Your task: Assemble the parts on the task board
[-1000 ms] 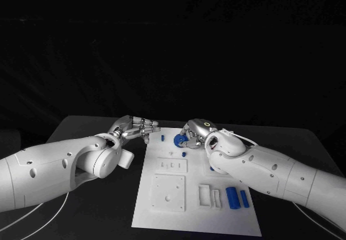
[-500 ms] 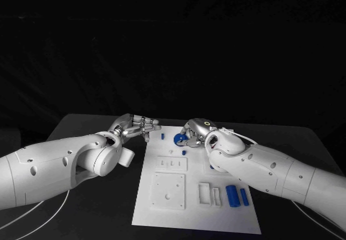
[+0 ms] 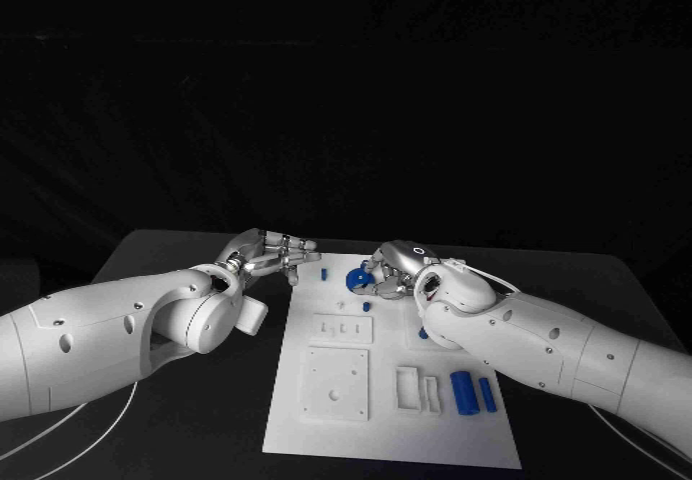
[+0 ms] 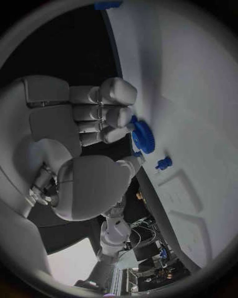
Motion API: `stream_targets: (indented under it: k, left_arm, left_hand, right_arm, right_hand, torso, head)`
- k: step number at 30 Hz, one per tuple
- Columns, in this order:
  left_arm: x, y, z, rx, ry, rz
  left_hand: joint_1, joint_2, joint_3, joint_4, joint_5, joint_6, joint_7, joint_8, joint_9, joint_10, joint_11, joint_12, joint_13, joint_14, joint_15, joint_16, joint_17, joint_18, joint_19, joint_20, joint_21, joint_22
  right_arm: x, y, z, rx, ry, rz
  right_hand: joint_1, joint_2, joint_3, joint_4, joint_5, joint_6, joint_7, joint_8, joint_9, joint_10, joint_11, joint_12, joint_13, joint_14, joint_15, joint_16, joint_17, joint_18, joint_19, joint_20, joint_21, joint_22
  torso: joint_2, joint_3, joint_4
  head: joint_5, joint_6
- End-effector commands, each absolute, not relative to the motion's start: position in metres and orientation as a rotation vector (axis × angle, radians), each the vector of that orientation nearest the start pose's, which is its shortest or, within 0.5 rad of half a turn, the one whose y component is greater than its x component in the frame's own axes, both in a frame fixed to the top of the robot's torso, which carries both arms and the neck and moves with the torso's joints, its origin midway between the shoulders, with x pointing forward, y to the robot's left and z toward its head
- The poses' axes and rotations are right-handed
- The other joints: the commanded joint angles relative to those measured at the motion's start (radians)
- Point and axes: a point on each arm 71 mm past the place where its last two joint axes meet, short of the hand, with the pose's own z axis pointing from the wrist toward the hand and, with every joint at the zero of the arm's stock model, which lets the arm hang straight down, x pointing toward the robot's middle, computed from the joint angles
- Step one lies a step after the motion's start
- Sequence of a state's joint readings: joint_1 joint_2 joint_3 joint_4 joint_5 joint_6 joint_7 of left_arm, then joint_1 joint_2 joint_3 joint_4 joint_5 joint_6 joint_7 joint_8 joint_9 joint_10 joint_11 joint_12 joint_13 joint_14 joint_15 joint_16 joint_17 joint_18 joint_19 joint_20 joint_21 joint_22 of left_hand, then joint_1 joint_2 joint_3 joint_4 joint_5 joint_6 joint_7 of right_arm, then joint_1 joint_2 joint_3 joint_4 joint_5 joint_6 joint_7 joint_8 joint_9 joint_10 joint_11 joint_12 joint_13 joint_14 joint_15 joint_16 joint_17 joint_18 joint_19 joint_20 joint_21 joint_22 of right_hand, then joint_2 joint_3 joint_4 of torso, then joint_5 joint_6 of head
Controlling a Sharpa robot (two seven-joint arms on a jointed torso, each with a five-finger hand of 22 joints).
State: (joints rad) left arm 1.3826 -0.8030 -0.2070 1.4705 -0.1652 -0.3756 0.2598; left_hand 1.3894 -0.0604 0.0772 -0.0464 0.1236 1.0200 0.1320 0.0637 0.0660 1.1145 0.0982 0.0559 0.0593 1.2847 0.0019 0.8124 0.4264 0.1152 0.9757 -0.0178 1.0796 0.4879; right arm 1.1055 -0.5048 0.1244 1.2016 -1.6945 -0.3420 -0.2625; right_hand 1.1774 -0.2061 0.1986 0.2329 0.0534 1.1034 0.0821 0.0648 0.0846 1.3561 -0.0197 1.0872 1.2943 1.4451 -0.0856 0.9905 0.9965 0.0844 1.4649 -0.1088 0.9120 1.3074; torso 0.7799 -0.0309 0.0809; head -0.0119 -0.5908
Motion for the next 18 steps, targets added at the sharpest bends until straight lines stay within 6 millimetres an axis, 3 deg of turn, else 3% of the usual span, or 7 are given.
stream_targets:
  k: [1, 5, 18]
  left_arm:
    - [0.511, 0.207, -0.156, -0.879, 1.567, -1.323]
    - [0.511, 0.209, -0.156, -0.88, 1.561, -1.318]
    - [0.516, 0.218, -0.157, -0.886, 1.543, -1.298]
  left_hand:
    - [-0.001, -0.002, 0.001, 0.007, 0.002, -0.004, 0.001, -0.001, -0.001, -0.005, 0.001, 0.003, 0.001, 0.001, -0.001, 0.004, 0.0, 0.014, -0.004, 0.002, 0.005, -0.001]
    - [0.0, -0.001, 0.001, 0.009, 0.001, -0.005, 0.002, -0.001, -0.001, -0.005, 0.001, 0.003, 0.001, 0.001, 0.0, 0.004, 0.0, 0.014, -0.004, 0.003, 0.005, -0.003]
    - [0.001, -0.001, 0.002, 0.009, 0.002, -0.006, 0.003, -0.001, -0.001, -0.006, 0.002, 0.003, 0.001, 0.0, 0.001, 0.003, -0.001, 0.015, -0.005, 0.004, 0.005, -0.005]
  right_arm:
    - [0.537, -0.127, -0.193, -0.104, 1.536, 0.51]
    - [0.533, -0.131, -0.189, -0.09, 1.511, 0.521]
    - [0.529, -0.165, -0.168, 0.015, 1.43, 0.566]
  right_hand:
    - [0.012, 0.002, -0.007, -0.002, -0.004, -0.003, -0.002, 0.0, 0.0, 0.007, 0.001, 0.001, 0.002, 0.002, -0.002, 0.005, 0.002, 0.002, 0.061, -0.001, 0.007, 0.11]
    - [0.014, 0.003, -0.007, -0.006, -0.004, -0.001, -0.002, 0.0, 0.001, 0.009, 0.001, 0.003, 0.004, 0.003, -0.002, 0.006, 0.004, 0.002, 0.062, 0.0, 0.012, 0.112]
    - [0.022, 0.002, -0.038, -0.002, 0.003, -0.008, 0.0, -0.001, 0.007, 0.011, 0.004, 0.007, 0.006, 0.004, 0.001, 0.012, 0.008, 0.004, 0.063, 0.004, 0.031, 0.114]
  torso:
    - [-0.001, 0.0014, -0.0003]
    - [-0.001, 0.0027, -0.0037]
    - [-0.009, 0.0144, -0.0225]
  head:
    - [-0.001, -0.001]
    - [0.0, 0.004]
    - [0.01, 0.012]
